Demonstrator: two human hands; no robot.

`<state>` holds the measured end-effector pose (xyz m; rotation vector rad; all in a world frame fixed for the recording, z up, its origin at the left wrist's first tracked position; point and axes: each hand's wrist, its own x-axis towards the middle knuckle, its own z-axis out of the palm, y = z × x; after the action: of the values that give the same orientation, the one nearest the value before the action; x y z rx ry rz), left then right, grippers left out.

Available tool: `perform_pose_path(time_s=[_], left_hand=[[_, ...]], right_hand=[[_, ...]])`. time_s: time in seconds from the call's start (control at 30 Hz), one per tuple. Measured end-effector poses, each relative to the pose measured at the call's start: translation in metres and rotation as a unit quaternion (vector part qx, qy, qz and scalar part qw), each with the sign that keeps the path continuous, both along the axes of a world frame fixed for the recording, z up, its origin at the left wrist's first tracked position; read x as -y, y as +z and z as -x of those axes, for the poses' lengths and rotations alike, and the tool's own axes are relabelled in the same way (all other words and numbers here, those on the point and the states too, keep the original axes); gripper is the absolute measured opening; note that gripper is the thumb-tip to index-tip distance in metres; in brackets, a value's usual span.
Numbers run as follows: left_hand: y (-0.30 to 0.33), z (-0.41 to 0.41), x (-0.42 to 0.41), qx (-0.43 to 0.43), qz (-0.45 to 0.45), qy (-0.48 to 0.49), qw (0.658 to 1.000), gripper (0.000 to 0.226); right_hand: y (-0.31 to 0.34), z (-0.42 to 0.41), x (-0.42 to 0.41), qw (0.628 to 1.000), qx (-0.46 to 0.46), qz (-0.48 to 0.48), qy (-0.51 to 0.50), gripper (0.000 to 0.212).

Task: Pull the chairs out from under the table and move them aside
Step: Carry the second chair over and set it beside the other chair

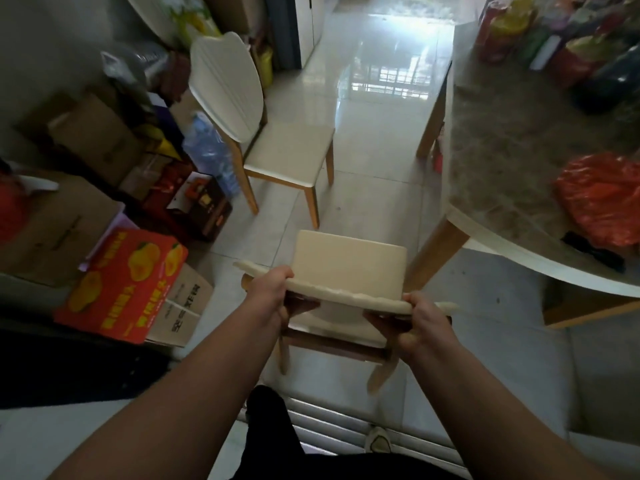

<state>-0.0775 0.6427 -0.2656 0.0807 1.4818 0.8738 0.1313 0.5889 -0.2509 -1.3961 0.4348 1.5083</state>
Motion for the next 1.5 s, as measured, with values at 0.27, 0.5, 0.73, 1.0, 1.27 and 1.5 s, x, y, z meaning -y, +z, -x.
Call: perform_pose_path(time_s=[0.27,0.5,0.73,1.0,1.27,1.5], left_hand=[[-0.019,0.122,-0.158,0.012,0.031,-0.122,0.992,0.018],[-0.011,0.178,-0.286,-0.039,0.018,-0.240,0.970,0.024],[-0.017,0.221,-0.376,-0.073,0.020,-0.330,0.941,0.039],[-0.045,0.283,-0.464,-0.082,0.037,-0.439,0.894,0.036],[-0.045,0.327,-0.527,-0.194,0.009,-0.476,0.858,0.033],[-0.041,0.358,-0.520,-0.257,-0.042,-0.463,0.847,0.037]], right_hand=[[-0.008,0.129,-0.112,0.994,-0.029,0.011,-0.105,0.040],[-0.011,0.215,-0.193,0.977,-0.046,0.011,-0.210,0.040],[-0.030,0.281,-0.249,0.953,-0.070,0.043,-0.293,0.048],[-0.047,0.387,-0.298,0.917,-0.078,0.036,-0.390,0.042],[-0.041,0.495,-0.358,0.911,-0.173,0.035,-0.373,0.039],[-0.056,0.556,-0.364,0.913,-0.255,0.042,-0.316,0.053]])
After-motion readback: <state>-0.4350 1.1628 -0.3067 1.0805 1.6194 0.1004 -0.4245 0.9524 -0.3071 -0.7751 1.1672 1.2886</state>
